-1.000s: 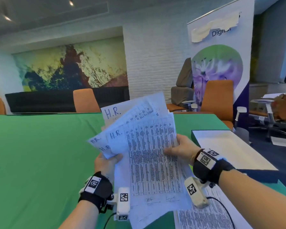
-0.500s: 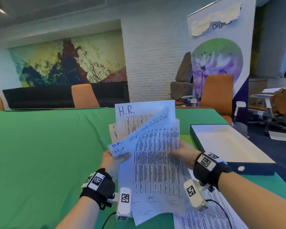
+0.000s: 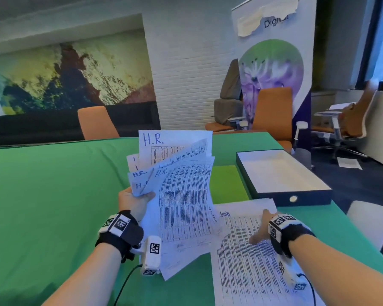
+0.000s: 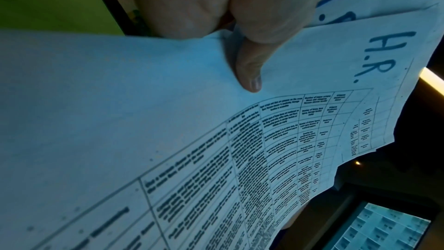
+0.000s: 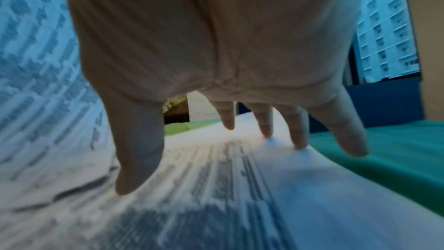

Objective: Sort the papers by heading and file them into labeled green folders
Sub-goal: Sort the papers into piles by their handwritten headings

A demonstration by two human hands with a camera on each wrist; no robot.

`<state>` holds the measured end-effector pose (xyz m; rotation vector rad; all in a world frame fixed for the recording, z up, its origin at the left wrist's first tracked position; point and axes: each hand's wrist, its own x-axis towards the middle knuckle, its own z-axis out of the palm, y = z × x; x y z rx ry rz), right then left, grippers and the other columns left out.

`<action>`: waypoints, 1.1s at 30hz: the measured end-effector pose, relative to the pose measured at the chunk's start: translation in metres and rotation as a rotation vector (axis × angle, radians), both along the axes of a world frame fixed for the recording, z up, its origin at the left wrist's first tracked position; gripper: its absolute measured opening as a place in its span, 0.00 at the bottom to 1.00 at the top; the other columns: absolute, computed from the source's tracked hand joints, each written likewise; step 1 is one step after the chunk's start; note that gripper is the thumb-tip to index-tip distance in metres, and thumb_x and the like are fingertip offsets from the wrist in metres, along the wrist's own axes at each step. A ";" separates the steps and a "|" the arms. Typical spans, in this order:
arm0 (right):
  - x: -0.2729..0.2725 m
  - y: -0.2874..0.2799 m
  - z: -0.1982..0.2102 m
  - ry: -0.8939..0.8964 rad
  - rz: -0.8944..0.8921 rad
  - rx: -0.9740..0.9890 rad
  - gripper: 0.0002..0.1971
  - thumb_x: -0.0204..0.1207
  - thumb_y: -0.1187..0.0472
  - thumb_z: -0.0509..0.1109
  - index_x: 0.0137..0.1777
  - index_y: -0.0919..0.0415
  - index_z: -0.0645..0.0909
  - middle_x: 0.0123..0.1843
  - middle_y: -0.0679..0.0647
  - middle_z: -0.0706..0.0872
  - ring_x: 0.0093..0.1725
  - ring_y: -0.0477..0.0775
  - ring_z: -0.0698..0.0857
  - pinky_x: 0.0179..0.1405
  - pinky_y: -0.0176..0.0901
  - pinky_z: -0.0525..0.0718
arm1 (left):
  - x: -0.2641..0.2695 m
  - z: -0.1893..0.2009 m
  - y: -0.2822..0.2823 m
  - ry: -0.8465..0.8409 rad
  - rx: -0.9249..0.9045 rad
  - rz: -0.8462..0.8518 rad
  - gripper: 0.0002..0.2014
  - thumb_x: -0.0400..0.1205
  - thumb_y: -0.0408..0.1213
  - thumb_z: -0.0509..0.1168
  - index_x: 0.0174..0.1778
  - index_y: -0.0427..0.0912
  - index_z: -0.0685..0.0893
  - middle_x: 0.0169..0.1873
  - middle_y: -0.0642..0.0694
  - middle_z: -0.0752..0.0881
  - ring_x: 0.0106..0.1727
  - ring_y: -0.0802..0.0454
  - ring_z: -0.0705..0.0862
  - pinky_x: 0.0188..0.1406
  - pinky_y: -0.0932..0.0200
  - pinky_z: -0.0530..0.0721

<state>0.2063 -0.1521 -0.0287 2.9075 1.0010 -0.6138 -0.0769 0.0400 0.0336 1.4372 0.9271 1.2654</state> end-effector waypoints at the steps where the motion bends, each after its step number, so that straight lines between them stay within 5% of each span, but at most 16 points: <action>1: 0.003 -0.004 -0.005 0.006 -0.066 0.000 0.65 0.46 0.29 0.79 0.79 0.59 0.52 0.75 0.61 0.70 0.70 0.64 0.75 0.66 0.57 0.78 | 0.001 0.002 -0.003 0.010 0.004 -0.001 0.16 0.71 0.18 0.71 0.54 0.31 0.85 0.52 0.39 0.86 0.52 0.42 0.83 0.56 0.51 0.78; 3: 0.005 -0.011 -0.007 0.011 -0.150 0.035 0.70 0.43 0.29 0.79 0.80 0.60 0.48 0.76 0.62 0.70 0.71 0.64 0.75 0.67 0.58 0.78 | 0.001 0.005 -0.008 0.036 0.009 0.000 0.15 0.72 0.17 0.70 0.54 0.31 0.85 0.51 0.39 0.86 0.51 0.43 0.82 0.56 0.51 0.78; 5: 0.010 -0.017 -0.003 0.013 -0.174 0.085 0.68 0.51 0.37 0.82 0.81 0.65 0.44 0.77 0.64 0.69 0.71 0.65 0.76 0.66 0.57 0.79 | 0.000 0.007 -0.011 0.056 0.008 0.003 0.15 0.72 0.18 0.70 0.54 0.31 0.85 0.50 0.39 0.85 0.50 0.43 0.81 0.55 0.50 0.77; 7: 0.013 -0.021 0.004 -0.006 -0.132 0.095 0.54 0.61 0.50 0.80 0.79 0.69 0.52 0.71 0.64 0.76 0.64 0.63 0.82 0.61 0.54 0.82 | -0.001 0.006 -0.012 0.070 0.012 0.002 0.17 0.72 0.17 0.70 0.56 0.31 0.85 0.50 0.39 0.85 0.51 0.43 0.81 0.55 0.50 0.77; 9: 0.016 -0.022 0.013 -0.037 -0.081 0.140 0.29 0.67 0.62 0.74 0.68 0.67 0.71 0.60 0.61 0.83 0.53 0.61 0.85 0.56 0.51 0.84 | -0.001 0.004 -0.012 0.089 0.010 0.014 0.17 0.72 0.17 0.70 0.56 0.31 0.85 0.52 0.38 0.86 0.52 0.43 0.81 0.56 0.49 0.77; 12: 0.023 -0.023 0.022 -0.046 -0.076 0.258 0.11 0.71 0.65 0.70 0.54 0.64 0.82 0.50 0.59 0.87 0.48 0.58 0.87 0.51 0.47 0.86 | -0.003 0.001 -0.009 0.118 -0.005 0.044 0.17 0.72 0.19 0.71 0.57 0.32 0.85 0.54 0.36 0.86 0.53 0.41 0.82 0.57 0.48 0.77; 17: 0.030 -0.034 0.037 -0.054 -0.073 0.453 0.09 0.76 0.63 0.66 0.49 0.57 0.88 0.49 0.60 0.88 0.43 0.56 0.86 0.49 0.45 0.86 | -0.006 -0.004 -0.006 0.156 -0.008 0.085 0.18 0.72 0.20 0.71 0.59 0.30 0.84 0.56 0.35 0.85 0.51 0.41 0.81 0.56 0.49 0.77; 22: 0.033 -0.030 0.056 -0.059 -0.119 0.819 0.08 0.80 0.65 0.61 0.46 0.56 0.81 0.45 0.58 0.84 0.43 0.60 0.82 0.46 0.45 0.79 | -0.011 -0.003 -0.005 0.187 -0.024 0.050 0.12 0.73 0.19 0.70 0.51 0.30 0.85 0.47 0.41 0.84 0.49 0.42 0.80 0.55 0.48 0.78; 24: 0.034 -0.022 0.070 -0.019 -0.093 0.990 0.07 0.81 0.65 0.61 0.46 0.56 0.79 0.47 0.58 0.84 0.45 0.60 0.80 0.48 0.45 0.76 | -0.014 -0.003 -0.005 0.187 -0.026 0.038 0.09 0.73 0.14 0.66 0.38 0.32 0.84 0.39 0.40 0.83 0.41 0.42 0.79 0.46 0.57 0.84; 26: 0.032 -0.013 0.085 -0.015 -0.046 1.109 0.05 0.82 0.64 0.62 0.46 0.55 0.77 0.48 0.57 0.83 0.47 0.59 0.79 0.49 0.44 0.72 | -0.016 -0.005 -0.004 0.146 -0.038 0.016 0.17 0.73 0.09 0.62 0.30 0.35 0.81 0.31 0.42 0.80 0.34 0.44 0.76 0.31 0.67 0.83; 30: 0.025 0.005 0.112 -0.041 0.029 1.233 0.05 0.83 0.65 0.60 0.47 0.56 0.76 0.47 0.58 0.82 0.47 0.60 0.78 0.48 0.44 0.72 | -0.027 -0.010 0.004 0.198 -0.054 0.002 0.16 0.73 0.11 0.64 0.27 0.36 0.79 0.31 0.41 0.80 0.33 0.45 0.75 0.34 0.60 0.78; 33: 0.018 0.017 0.126 -0.038 0.077 1.275 0.05 0.82 0.67 0.60 0.48 0.59 0.76 0.47 0.60 0.82 0.48 0.59 0.79 0.49 0.46 0.73 | -0.037 -0.019 0.015 0.237 -0.082 0.036 0.11 0.71 0.17 0.70 0.32 0.37 0.82 0.39 0.38 0.84 0.42 0.45 0.78 0.45 0.55 0.75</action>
